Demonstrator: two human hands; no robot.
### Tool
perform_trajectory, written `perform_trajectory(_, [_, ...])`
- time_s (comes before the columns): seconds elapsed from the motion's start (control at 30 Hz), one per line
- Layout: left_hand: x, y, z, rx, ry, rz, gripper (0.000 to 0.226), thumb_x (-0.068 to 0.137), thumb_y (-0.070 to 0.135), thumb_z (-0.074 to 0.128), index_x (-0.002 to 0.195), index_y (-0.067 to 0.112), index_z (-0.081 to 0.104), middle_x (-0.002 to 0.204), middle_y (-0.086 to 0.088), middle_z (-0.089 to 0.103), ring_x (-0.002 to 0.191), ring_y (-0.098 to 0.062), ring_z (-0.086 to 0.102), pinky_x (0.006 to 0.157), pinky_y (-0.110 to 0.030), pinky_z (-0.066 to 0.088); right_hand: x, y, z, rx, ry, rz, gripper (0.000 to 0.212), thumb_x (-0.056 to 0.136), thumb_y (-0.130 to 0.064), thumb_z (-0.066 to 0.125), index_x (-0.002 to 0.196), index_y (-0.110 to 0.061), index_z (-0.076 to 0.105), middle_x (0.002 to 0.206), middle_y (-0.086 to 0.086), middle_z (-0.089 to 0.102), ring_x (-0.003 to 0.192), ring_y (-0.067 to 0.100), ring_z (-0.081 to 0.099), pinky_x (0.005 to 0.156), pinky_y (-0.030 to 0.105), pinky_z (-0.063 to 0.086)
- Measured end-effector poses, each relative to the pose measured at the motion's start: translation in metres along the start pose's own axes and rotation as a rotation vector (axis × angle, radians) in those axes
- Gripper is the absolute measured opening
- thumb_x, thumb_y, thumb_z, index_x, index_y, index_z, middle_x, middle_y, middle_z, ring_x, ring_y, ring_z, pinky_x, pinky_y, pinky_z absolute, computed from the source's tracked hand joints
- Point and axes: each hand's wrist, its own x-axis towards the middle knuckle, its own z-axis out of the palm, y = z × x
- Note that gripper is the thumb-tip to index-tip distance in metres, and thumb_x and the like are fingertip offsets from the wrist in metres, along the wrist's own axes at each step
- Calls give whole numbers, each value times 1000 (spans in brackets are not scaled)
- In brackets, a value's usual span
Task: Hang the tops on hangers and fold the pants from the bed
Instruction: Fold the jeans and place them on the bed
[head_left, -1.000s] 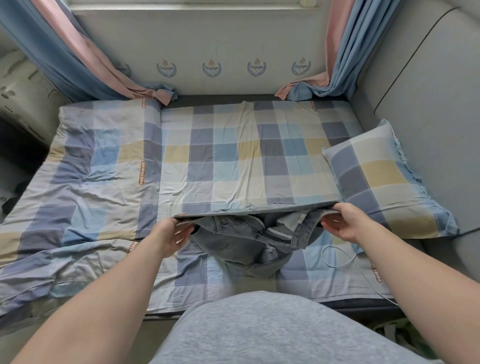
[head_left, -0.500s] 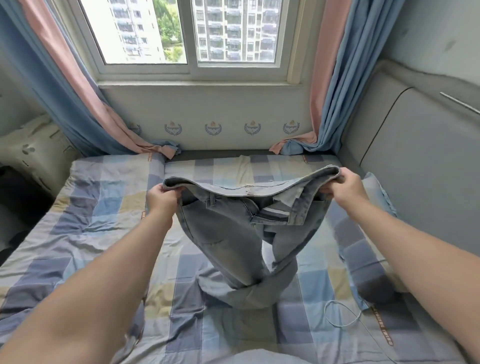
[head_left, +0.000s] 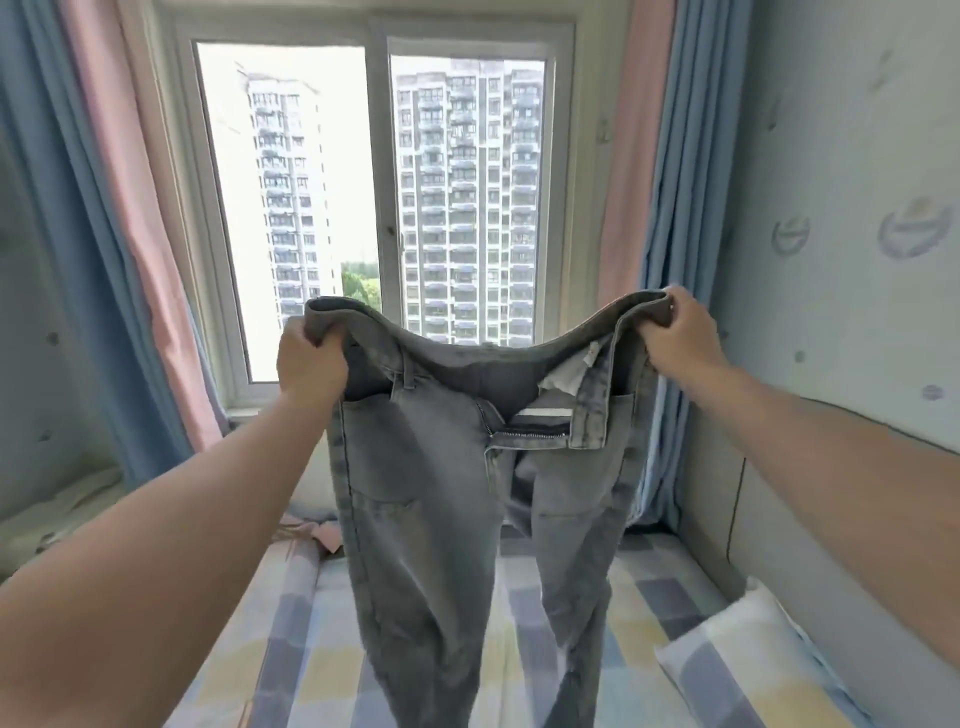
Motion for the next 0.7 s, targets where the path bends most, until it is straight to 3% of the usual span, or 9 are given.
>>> perform_trajectory(0.1, [23,33,3,6,35,60,17,99,26,51,109,13,48,97,-8,57,93,-31,59,77,-41,48,29,-32,-5,39,-17,-36,7,93,-12,59,97,-19,58,83,-8,59,75,8,54,59,20,41])
perform_trajectory(0.2, [42,53,-1,-8,84,56,19,100,26,50,114,14,46,100,-8,57,93,-33,59,83,-45,50,51,-55,-11,127,-28,22,12,92,-12,62,100,-19,57,85,-6,59,72,6,54,45,7,39])
perform_trajectory(0.27, [53,61,-7,0,110,47,17,101,27,49,112,16,44,100,-6,56,92,-32,56,80,-42,46,63,-65,-16,176,-34,75,14,90,-11,65,102,-15,59,85,-1,61,70,11,58,47,15,45])
perform_trajectory(0.43, [75,75,-17,60,102,124,14,101,27,52,109,16,47,101,-5,55,91,-29,53,79,-39,41,82,-81,-28,337,-110,262,27,82,-9,73,108,-4,69,96,15,72,88,31,71,76,38,61])
perform_trajectory(0.53, [79,78,-21,101,66,127,14,100,26,55,106,14,51,98,-6,56,92,-30,55,79,-38,42,85,-90,-32,376,-134,379,29,78,-3,75,106,1,67,93,20,71,82,35,71,70,41,61])
perform_trajectory(0.63, [82,79,-21,122,-6,-46,31,96,26,59,123,8,58,108,-11,61,105,-36,60,86,-40,49,85,-97,-29,320,-144,499,32,74,1,74,105,2,66,95,21,72,81,36,72,71,46,62])
perform_trajectory(0.7, [82,81,-18,162,-16,-243,40,95,20,58,131,1,54,118,-19,62,110,-39,62,87,-39,52,82,-102,-24,289,-172,580,20,79,1,70,99,3,66,100,18,72,77,32,70,77,46,61])
